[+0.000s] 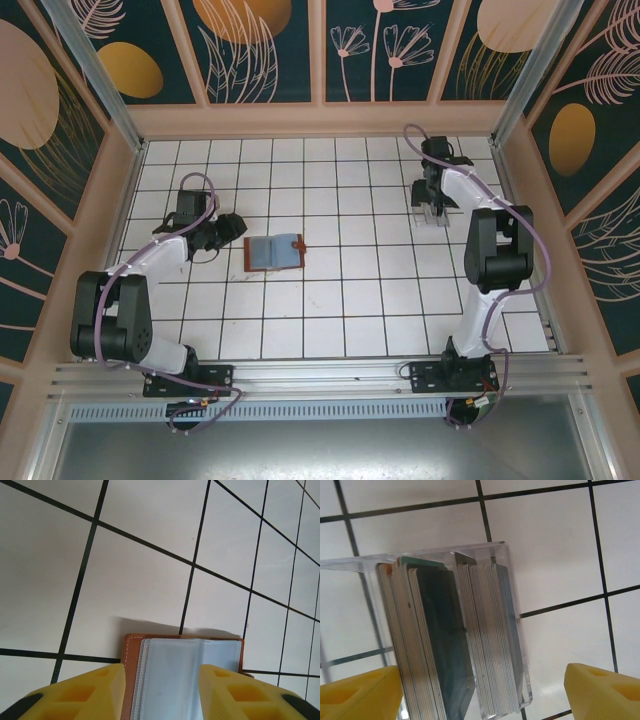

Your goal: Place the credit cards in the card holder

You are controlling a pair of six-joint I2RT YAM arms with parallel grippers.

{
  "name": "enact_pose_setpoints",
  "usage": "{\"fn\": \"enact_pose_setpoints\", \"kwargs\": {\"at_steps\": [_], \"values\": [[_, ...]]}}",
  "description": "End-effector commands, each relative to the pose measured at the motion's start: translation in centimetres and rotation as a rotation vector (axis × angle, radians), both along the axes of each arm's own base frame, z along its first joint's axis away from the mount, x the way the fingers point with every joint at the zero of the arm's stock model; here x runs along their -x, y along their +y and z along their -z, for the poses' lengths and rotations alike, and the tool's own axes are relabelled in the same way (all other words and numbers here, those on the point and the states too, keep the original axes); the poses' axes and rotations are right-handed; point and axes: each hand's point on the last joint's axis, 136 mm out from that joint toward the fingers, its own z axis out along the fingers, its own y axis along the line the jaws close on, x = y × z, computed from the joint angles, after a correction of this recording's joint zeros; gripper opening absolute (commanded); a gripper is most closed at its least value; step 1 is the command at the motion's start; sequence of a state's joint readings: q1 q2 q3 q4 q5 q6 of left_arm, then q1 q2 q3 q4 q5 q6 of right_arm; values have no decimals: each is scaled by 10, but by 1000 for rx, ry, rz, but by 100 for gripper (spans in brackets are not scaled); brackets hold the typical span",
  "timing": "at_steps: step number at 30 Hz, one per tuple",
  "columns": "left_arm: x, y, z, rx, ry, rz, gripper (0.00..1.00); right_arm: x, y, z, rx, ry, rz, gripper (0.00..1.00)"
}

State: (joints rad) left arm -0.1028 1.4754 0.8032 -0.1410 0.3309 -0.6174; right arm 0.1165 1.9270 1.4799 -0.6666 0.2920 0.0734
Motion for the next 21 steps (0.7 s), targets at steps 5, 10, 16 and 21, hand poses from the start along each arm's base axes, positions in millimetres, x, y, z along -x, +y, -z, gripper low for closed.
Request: {"fn": "enact_pose_setpoints", "kwargs": {"at_steps": [5, 10, 16, 21], "values": [[-1, 0, -16, 5, -44, -13, 43, 5, -26, -17, 141, -41, 40, 81], [0, 0, -14, 16, -46, -17, 43, 5, -35, -34, 210, -81, 53, 77], [0, -1, -11, 13, -33, -9, 43, 5, -37, -38, 219, -90, 53, 67], [0, -2, -6, 19, -20, -7, 43, 4, -36, -32, 224, -75, 48, 56]]}}
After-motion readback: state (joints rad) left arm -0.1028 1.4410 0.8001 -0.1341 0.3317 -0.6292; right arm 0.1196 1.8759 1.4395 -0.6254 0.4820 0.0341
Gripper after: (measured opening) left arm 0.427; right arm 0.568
